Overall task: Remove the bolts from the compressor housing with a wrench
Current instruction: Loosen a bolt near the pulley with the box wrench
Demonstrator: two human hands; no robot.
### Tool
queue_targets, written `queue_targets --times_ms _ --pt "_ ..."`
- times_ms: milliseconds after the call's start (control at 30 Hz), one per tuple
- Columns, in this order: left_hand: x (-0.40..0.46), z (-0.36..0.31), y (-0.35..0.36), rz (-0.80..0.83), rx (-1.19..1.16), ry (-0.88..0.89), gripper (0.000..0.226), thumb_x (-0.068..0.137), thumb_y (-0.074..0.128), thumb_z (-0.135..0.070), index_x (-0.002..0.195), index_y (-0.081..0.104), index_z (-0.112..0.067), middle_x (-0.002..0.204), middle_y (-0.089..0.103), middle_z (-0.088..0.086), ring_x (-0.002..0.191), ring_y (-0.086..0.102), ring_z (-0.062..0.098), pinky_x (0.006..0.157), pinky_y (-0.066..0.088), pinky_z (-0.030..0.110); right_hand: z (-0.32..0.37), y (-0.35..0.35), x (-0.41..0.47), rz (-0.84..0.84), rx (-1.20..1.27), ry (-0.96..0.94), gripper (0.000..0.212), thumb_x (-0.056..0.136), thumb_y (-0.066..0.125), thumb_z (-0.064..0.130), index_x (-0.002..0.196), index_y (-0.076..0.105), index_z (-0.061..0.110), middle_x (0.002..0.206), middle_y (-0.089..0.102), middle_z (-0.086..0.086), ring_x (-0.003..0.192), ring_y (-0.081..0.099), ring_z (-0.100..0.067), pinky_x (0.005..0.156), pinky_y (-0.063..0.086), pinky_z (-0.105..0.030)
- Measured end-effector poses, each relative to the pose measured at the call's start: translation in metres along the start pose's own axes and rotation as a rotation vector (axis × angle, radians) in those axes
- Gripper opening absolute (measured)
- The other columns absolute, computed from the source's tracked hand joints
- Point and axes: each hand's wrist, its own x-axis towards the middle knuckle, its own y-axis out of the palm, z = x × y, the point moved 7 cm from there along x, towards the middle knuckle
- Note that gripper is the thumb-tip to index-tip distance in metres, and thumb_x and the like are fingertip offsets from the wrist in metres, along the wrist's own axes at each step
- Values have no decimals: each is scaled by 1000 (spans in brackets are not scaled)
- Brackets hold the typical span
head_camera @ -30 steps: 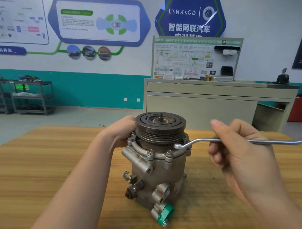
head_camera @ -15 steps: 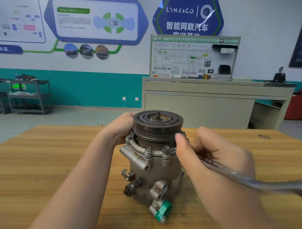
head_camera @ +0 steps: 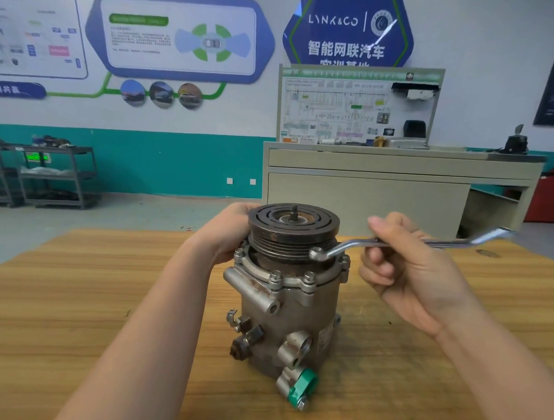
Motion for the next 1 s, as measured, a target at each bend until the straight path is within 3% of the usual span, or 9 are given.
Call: queue_targets --times_ms 133,267,500,600,633,733,833,900,1000 --pt "-1 -6 0 31 107 39 19 94 53 -3 91 68 -14 68 73 -12 63 67 -4 52 47 7 19 1 -21 -125 -182 -234 39 68 71 30 49 38 19 41 47 -5 31 35 -11 35 28 -16" --pt "0 1 -5 18 108 -14 16 93 55 -3 88 70 -7 69 73 -2 59 67 1 51 48 11 15 6 -37 -197 -395 -334 40 65 70 43 47 44 18 44 52 -5 35 40 -12 37 33 -18" --pt "3 -3 -2 -19 36 29 17 92 55 0 97 71 -2 79 75 6 70 70 11 58 53 18 19 38 -54 -213 -749 -500 45 82 68 36 55 42 11 47 55 -3 38 48 -8 41 40 -18" --pt "5 -3 -5 -58 14 46 16 89 60 0 100 71 -2 89 74 13 74 70 15 61 55 21 -10 51 -34 -111 -683 -238 49 101 43 9 55 29 21 26 28 8 39 48 0 47 37 -6" --pt "5 -3 -7 -93 10 55 14 88 62 -1 99 71 -3 88 73 12 71 70 13 59 54 20 -14 49 -33 -151 -656 -161 47 102 35 5 58 29 22 30 27 10 41 48 -5 50 38 -4" --pt "6 -6 -20 -315 -117 70 9 90 64 -12 96 69 -6 86 70 8 72 68 13 57 52 18 11 35 -47 -172 -622 -384 43 87 60 29 55 36 16 48 42 -7 45 45 -12 45 39 -14" --pt "-2 -1 -50 -560 -357 70 12 95 59 -14 87 65 -5 75 67 7 68 66 15 58 54 20 13 12 -49 -69 -534 -305 36 68 81 28 53 50 17 48 55 -8 38 47 -10 39 40 -18" --pt "-12 10 -69 -637 -148 13 12 94 61 -13 87 65 -4 72 65 8 65 63 18 56 55 21 0 4 -32 4 -319 -71 28 60 75 24 50 49 22 47 54 -7 37 45 -11 37 37 -18" --pt "-34 46 -83 -517 479 -239 13 91 65 -17 87 67 -4 76 68 11 72 67 22 69 59 33 -19 -5 -15 4 -75 222 22 61 71 13 56 50 16 49 50 -5 36 42 -7 36 33 -15"
